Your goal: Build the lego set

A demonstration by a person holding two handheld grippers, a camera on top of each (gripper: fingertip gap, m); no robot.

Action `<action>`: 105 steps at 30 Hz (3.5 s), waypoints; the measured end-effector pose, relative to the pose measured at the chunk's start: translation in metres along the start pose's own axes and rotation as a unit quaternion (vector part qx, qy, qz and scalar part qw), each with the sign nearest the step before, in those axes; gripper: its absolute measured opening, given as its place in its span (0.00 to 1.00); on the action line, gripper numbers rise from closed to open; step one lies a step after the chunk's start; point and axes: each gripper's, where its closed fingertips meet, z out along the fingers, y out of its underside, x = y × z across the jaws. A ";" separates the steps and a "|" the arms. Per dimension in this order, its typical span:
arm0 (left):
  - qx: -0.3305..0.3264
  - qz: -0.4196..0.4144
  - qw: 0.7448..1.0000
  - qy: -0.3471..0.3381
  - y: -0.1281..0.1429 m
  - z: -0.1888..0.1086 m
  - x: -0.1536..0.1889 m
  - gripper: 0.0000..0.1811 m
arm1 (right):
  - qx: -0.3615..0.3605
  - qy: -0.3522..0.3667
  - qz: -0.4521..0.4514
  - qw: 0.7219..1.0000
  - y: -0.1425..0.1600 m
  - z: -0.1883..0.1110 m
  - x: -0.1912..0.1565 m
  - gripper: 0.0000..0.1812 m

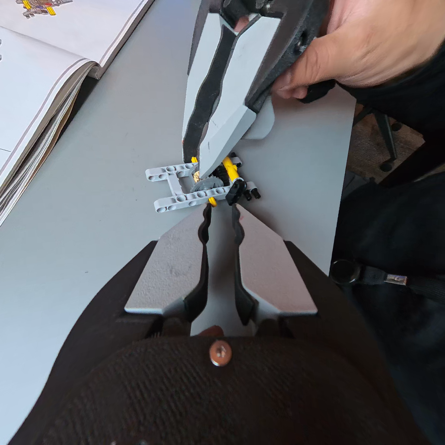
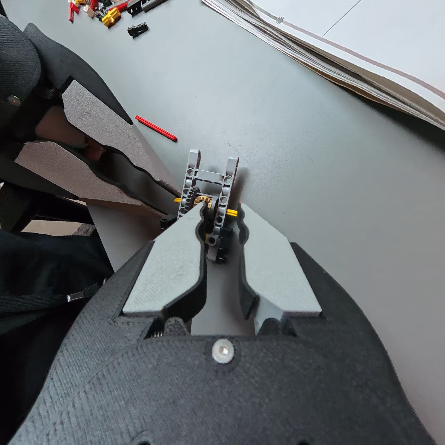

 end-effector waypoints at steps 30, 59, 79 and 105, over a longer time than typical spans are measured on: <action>-0.045 0.064 0.993 0.088 -0.003 -0.025 -0.029 0.16 | 0.035 -0.065 -0.040 0.996 0.002 -0.008 -0.006 0.19; -0.041 0.252 0.965 0.052 0.019 -0.007 -0.012 0.03 | -0.018 0.016 -0.306 0.952 -0.004 -0.003 -0.011 0.11; -0.040 0.242 0.968 0.056 0.019 -0.008 -0.013 0.03 | -0.030 -0.022 -0.359 0.933 -0.005 -0.003 -0.010 0.11; -0.041 0.246 0.967 0.054 0.020 -0.008 -0.012 0.03 | -0.029 -0.072 -0.325 0.942 -0.008 -0.001 -0.012 0.11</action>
